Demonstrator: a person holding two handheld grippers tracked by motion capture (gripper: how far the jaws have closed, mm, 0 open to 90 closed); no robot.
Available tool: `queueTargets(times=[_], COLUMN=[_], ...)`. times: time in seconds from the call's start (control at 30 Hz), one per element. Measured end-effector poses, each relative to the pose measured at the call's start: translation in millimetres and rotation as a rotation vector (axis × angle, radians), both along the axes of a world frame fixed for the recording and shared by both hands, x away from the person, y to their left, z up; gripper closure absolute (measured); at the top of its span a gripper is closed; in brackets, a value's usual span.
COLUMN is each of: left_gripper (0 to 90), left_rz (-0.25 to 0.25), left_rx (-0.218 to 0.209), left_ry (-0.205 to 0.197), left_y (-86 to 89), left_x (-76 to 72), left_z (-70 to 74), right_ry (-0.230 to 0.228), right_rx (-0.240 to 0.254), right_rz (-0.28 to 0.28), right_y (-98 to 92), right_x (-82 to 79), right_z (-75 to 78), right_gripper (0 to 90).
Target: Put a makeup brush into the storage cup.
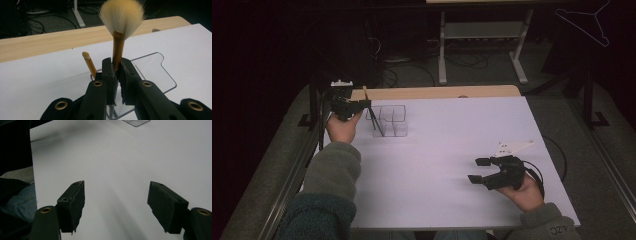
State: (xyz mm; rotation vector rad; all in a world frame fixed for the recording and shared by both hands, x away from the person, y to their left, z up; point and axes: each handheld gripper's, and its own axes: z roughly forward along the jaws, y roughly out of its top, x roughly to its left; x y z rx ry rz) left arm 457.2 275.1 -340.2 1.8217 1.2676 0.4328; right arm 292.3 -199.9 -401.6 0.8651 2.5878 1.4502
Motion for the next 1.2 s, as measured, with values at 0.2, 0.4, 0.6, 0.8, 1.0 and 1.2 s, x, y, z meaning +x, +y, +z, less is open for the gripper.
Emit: queueTargets(times=[0.2, 0.4, 0.6, 0.8, 1.0, 1.2], left_gripper=[74.9, 71.6, 69.3, 65.9, 62.5, 58.4], left_rz=[-0.006, -0.011, -0.038, -0.071, -0.098, -0.119], left_rx=[0.021, 0.016, 0.034, 0.041, 0.050, 0.054], left_ry=[0.011, -0.007, -0.016, -0.021, -0.032, -0.037], left_y=[-2.3, -3.0, -5.1, -7.9, -7.3, -4.3], left_x=[-1.2, -5.4, -12.7, -22.6, -34.8, -45.8], left_z=[-3.7, 0.4, 5.5, 8.5, 9.7, 9.0], right_ry=[-0.001, 0.001, -0.002, -0.009, -0.011, -0.020], right_rx=[0.001, -0.001, -0.003, -0.012, -0.012, -0.022], right_rz=[0.002, 0.000, -0.016, -0.044, -0.068, -0.098], right_y=[-0.4, 0.3, -0.2, -2.4, -2.8, -4.9], right_x=[0.3, 0.4, 0.8, 2.0, 3.9, 5.8], right_z=[0.1, -0.3, -0.5, -0.1, 0.2, -0.3], right_gripper=[28.9, 28.8, 28.0, 26.4, 25.6, 24.4])
